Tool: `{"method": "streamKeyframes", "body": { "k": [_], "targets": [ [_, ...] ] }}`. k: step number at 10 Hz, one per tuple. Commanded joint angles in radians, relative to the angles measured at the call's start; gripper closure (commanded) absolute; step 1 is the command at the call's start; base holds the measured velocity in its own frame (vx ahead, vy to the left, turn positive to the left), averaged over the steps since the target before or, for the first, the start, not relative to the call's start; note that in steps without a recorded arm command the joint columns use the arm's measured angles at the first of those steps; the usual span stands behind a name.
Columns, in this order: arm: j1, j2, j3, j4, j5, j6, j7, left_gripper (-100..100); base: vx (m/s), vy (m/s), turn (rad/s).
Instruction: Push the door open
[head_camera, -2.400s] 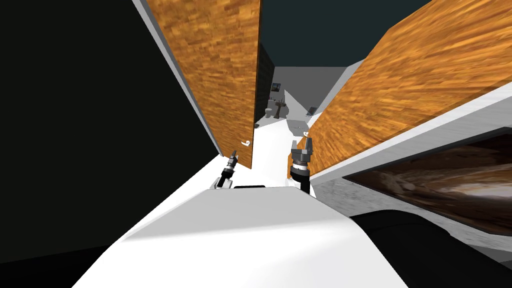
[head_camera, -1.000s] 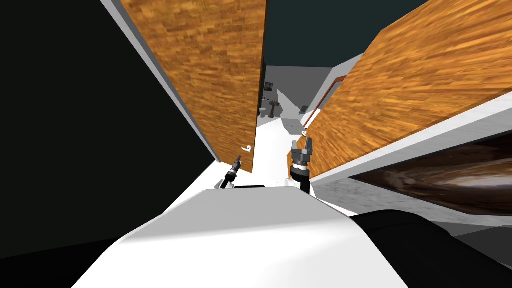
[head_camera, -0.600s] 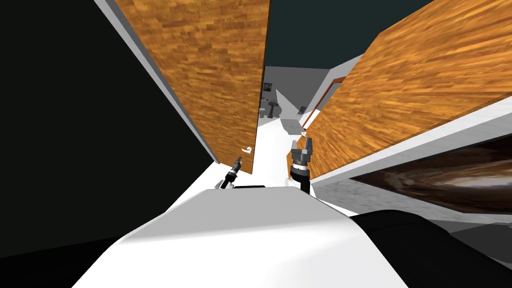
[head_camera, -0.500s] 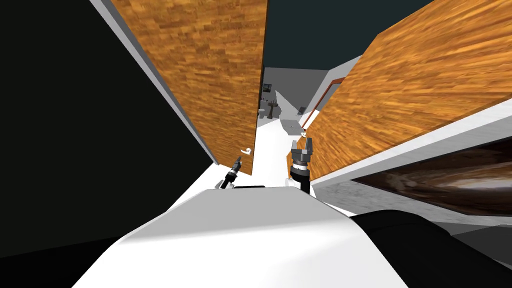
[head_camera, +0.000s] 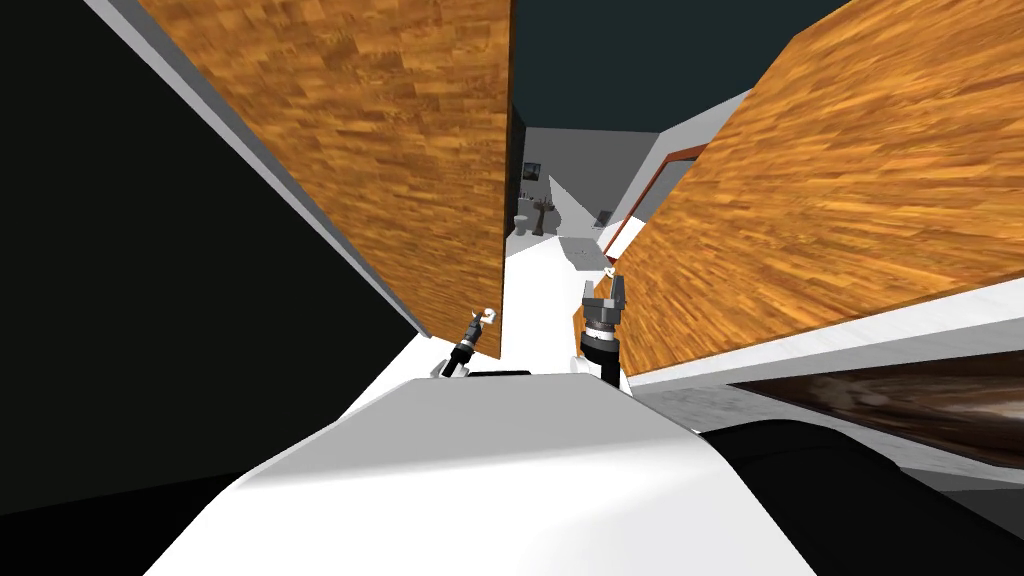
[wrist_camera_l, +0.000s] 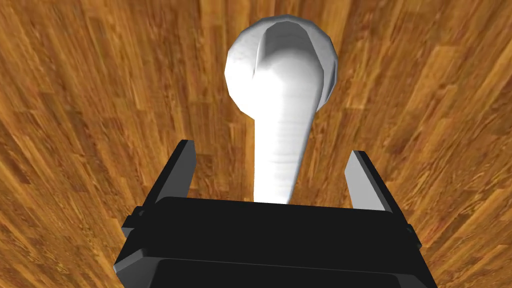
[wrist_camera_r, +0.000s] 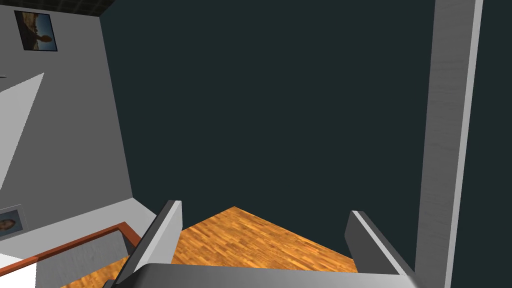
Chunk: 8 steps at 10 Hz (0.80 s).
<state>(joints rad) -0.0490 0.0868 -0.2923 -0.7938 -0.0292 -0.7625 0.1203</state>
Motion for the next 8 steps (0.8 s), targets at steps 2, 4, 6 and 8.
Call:
{"method": "streamKeyframes", "body": {
  "k": [2, 4, 6, 8],
  "targets": [
    [-0.002, -0.003, 0.003, 0.004, 0.001, 0.000, -0.002, -100, 0.139, -0.039, -0.009],
    [-0.002, -0.003, 0.003, 0.004, 0.001, 0.000, -0.002, 100, -0.019, 0.007, -0.007],
    [-0.002, -0.003, 0.003, 0.004, 0.001, 0.000, -0.002, 100, -0.007, 0.008, -0.007],
    [-0.002, -0.003, 0.003, 0.004, 0.001, 0.000, -0.002, 100, 0.000, 0.000, 0.000]
  ]
}}
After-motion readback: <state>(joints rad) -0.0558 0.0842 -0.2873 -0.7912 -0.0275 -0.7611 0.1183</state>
